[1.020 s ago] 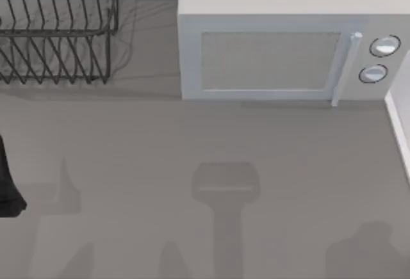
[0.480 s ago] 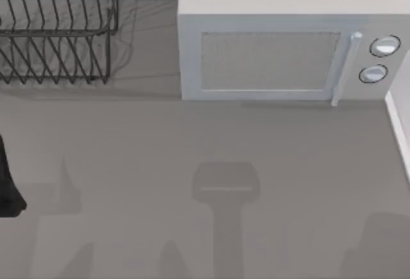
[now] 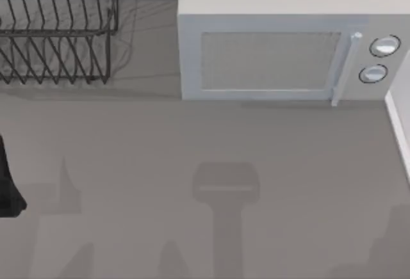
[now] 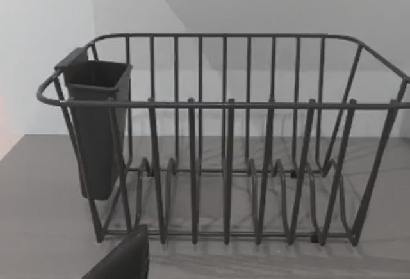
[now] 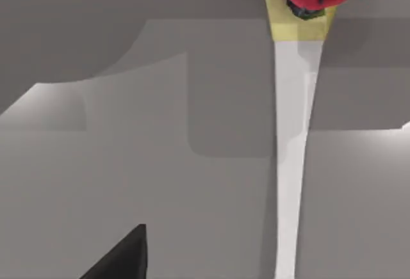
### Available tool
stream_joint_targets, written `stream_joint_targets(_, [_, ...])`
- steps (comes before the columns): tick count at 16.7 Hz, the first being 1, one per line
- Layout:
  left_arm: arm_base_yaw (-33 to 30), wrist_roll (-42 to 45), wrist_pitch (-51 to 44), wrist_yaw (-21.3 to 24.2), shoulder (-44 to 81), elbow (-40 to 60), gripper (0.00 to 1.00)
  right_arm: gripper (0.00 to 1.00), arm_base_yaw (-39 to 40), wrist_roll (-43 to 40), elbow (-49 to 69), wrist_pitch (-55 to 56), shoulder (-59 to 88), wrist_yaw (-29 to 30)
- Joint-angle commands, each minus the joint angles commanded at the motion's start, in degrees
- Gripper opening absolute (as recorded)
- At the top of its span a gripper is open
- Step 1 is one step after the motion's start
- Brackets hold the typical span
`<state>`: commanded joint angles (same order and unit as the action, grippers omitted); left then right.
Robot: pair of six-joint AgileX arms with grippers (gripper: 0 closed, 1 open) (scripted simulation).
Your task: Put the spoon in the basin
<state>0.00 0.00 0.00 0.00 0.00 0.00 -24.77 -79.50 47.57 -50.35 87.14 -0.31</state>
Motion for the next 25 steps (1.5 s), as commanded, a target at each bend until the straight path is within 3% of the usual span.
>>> stream_joint_targets(5, [0.0, 0.0, 0.0, 0.0, 0.0, 0.0, 1.00, 1.00, 0.1, 0.2, -7.3, 14.4, 6.7, 0.0])
stream_joint_targets(11, [0.0, 0.0, 0.0, 0.0, 0.0, 0.0, 1.00, 1.00, 0.1, 0.2, -8.7, 16.7, 7.9, 0.0])
stream_joint_targets(24, [0.0, 0.0, 0.0, 0.0, 0.0, 0.0, 1.00, 0.02, 0.1, 0.2, -8.7, 16.7, 7.9, 0.0])
stream_joint_targets(25, [0.0, 0.0, 0.0, 0.0, 0.0, 0.0, 1.00, 0.00, 0.1, 0.2, -8.7, 16.7, 7.9, 0.0])
